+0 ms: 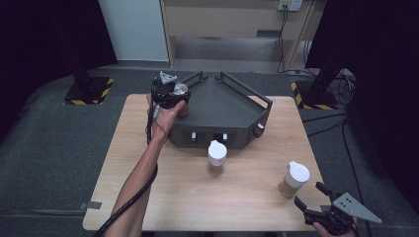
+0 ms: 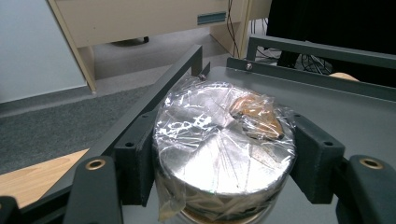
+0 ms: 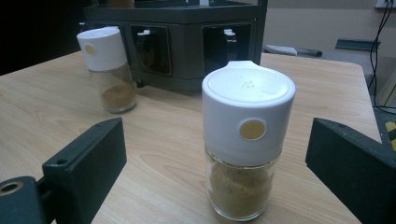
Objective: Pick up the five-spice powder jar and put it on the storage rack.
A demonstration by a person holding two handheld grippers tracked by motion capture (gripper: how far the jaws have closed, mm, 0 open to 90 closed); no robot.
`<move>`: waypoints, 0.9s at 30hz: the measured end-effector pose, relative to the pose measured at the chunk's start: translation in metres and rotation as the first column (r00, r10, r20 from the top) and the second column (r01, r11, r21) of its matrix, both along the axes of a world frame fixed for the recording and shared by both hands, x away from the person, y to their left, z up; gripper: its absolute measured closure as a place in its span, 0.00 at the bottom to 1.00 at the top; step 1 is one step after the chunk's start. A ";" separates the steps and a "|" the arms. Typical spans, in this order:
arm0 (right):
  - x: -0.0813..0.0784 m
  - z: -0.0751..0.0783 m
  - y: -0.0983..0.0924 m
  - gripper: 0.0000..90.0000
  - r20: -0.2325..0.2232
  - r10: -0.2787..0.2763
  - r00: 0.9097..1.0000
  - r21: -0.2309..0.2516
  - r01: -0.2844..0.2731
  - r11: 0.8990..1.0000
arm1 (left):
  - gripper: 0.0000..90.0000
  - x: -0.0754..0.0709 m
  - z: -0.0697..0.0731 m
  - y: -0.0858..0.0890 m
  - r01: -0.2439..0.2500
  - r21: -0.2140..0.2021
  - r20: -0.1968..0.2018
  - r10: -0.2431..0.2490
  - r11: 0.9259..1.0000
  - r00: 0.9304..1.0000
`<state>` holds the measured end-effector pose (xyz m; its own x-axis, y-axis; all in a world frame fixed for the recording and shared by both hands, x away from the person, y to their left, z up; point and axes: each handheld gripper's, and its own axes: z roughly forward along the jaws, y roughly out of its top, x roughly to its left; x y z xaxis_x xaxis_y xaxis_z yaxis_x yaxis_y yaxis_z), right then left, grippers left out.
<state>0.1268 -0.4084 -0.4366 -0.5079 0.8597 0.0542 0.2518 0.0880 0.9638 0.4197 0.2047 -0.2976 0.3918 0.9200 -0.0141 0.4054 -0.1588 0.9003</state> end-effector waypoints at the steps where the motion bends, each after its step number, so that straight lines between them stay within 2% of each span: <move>1: 0.000 0.000 0.000 0.06 -0.001 0.000 1.000 0.002 0.000 1.000 | 0.36 0.001 0.000 0.000 0.002 0.000 -0.003 -0.002 1.000 1.000; 16: 0.000 0.000 -0.001 0.06 0.001 0.001 1.000 0.008 -0.001 1.000 | 0.36 0.002 -0.003 0.000 -0.001 -0.010 -0.008 0.001 1.000 1.000; 19: 0.000 -0.001 -0.001 0.06 0.001 0.001 1.000 0.008 -0.001 1.000 | 0.33 0.000 -0.004 0.001 -0.007 -0.028 0.006 0.008 1.000 1.000; 22: 0.000 -0.001 -0.001 0.06 0.001 0.002 1.000 0.011 -0.002 1.000 | 0.27 -0.003 0.001 -0.001 -0.009 -0.015 0.031 0.010 1.000 0.999; 27: 0.000 -0.001 -0.001 0.06 0.000 0.002 1.000 0.012 -0.002 1.000 | 0.16 -0.008 0.008 0.002 -0.005 -0.029 0.065 0.007 1.000 0.998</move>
